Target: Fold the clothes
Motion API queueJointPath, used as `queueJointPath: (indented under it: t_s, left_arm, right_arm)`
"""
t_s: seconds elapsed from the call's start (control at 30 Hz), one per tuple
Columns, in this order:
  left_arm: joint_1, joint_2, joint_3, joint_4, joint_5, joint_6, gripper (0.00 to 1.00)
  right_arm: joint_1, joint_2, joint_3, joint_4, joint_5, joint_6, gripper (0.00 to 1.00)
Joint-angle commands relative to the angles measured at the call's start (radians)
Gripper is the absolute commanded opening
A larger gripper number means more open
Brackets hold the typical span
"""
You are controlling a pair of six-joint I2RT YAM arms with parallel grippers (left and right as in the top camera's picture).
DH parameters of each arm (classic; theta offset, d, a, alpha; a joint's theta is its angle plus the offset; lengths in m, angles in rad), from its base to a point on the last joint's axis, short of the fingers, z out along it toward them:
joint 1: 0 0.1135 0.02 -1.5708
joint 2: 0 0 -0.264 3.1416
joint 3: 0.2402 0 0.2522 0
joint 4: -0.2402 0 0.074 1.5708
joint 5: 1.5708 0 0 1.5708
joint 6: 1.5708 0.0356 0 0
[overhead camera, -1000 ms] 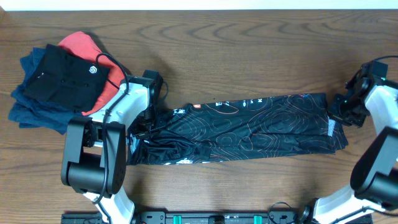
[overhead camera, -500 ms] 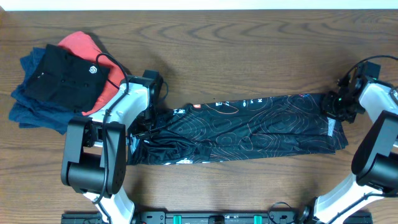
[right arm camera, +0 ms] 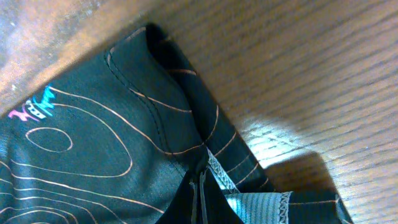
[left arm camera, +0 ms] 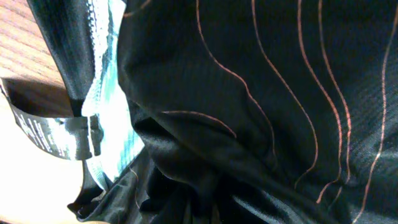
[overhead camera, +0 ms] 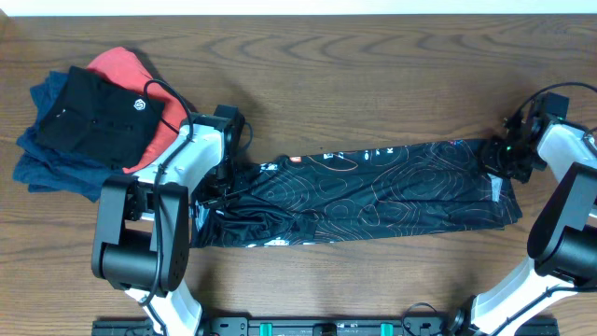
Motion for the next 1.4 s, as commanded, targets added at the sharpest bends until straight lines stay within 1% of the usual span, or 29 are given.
queueJointPath:
  t_s: [0.0, 0.23, 0.4, 0.57, 0.67, 0.73, 0.83, 0.9, 1.37]
  left_arm:
    - [0.005, 0.001, 0.000, -0.002, -0.020, -0.017, 0.10]
    - [0.005, 0.001, 0.000, -0.002, -0.020, -0.016, 0.10]
    - [0.005, 0.001, 0.000, 0.000, -0.020, -0.016, 0.10]
    - [0.005, 0.001, 0.000, 0.002, -0.020, -0.016, 0.10]
    - [0.005, 0.001, 0.000, 0.002, -0.020, -0.016, 0.10]
    - [0.005, 0.001, 0.000, 0.002, -0.020, -0.016, 0.10]
    - [0.005, 0.001, 0.000, 0.001, -0.020, -0.016, 0.10]
    - [0.005, 0.001, 0.000, 0.001, -0.020, -0.016, 0.10]
    - [0.005, 0.001, 0.000, -0.060, -0.028, -0.008, 0.10]
  right_arm:
    - [0.015, -0.016, 0.069, 0.005, -0.019, -0.001, 0.01]
    - [0.015, -0.027, 0.224, -0.023, -0.106, -0.002, 0.01]
    - [0.015, -0.028, 0.282, -0.087, -0.112, -0.002, 0.01]
    - [0.012, -0.028, 0.356, -0.335, -0.108, -0.051, 0.01]
    - [0.002, -0.028, 0.378, -0.461, -0.007, -0.050, 0.01]
    - [-0.007, -0.028, 0.377, -0.516, 0.104, -0.050, 0.01]
    - [-0.019, -0.028, 0.363, -0.552, 0.268, -0.010, 0.01]
    - [-0.027, -0.028, 0.347, -0.564, 0.310, -0.005, 0.01]
    - [-0.040, -0.028, 0.208, -0.521, 0.346, 0.003, 0.01]
